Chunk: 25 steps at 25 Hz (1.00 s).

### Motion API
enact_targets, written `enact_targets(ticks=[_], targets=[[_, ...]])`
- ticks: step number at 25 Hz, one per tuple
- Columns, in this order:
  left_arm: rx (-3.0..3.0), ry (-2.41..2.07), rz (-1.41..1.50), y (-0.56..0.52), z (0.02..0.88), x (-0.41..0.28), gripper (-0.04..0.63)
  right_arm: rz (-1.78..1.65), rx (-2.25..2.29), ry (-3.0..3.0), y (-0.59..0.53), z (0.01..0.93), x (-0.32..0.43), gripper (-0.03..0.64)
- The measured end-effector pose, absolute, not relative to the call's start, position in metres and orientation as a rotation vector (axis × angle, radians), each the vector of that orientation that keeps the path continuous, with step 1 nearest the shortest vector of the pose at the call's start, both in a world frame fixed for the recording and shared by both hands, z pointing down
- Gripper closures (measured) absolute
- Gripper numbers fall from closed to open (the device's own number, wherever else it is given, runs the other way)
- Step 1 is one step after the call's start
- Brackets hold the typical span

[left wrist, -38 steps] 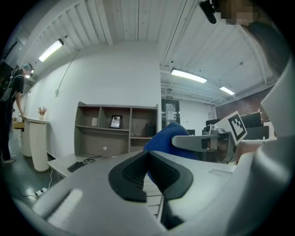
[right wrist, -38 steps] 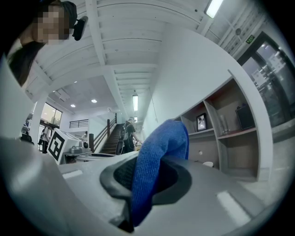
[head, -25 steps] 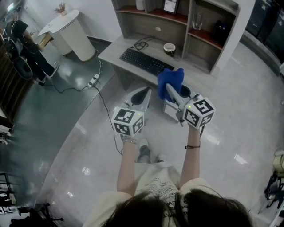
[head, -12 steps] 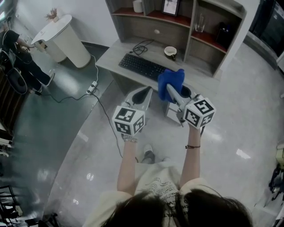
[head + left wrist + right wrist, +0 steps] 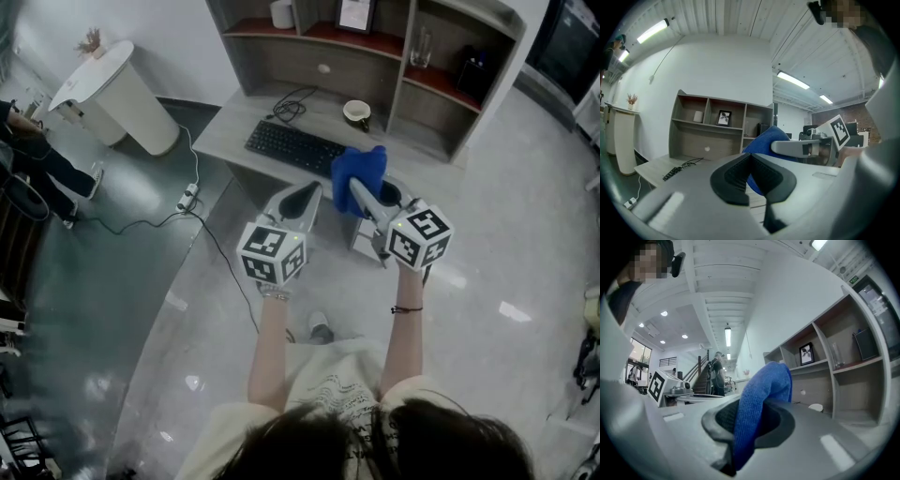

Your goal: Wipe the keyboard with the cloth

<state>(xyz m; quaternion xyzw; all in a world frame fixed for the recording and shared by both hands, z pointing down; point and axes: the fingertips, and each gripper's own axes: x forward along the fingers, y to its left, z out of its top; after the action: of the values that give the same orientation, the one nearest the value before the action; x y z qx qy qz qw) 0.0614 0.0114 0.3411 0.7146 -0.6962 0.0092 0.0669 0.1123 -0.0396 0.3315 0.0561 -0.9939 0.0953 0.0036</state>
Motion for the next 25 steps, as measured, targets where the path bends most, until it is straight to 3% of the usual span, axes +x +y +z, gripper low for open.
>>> enact_targets(ticks=[25], targets=[[2.173, -1.986, -0.018, -0.011, 0.367, 0.009, 0.592, 0.341, 0.329, -3.062, -0.068, 0.354, 0.071, 0.558]])
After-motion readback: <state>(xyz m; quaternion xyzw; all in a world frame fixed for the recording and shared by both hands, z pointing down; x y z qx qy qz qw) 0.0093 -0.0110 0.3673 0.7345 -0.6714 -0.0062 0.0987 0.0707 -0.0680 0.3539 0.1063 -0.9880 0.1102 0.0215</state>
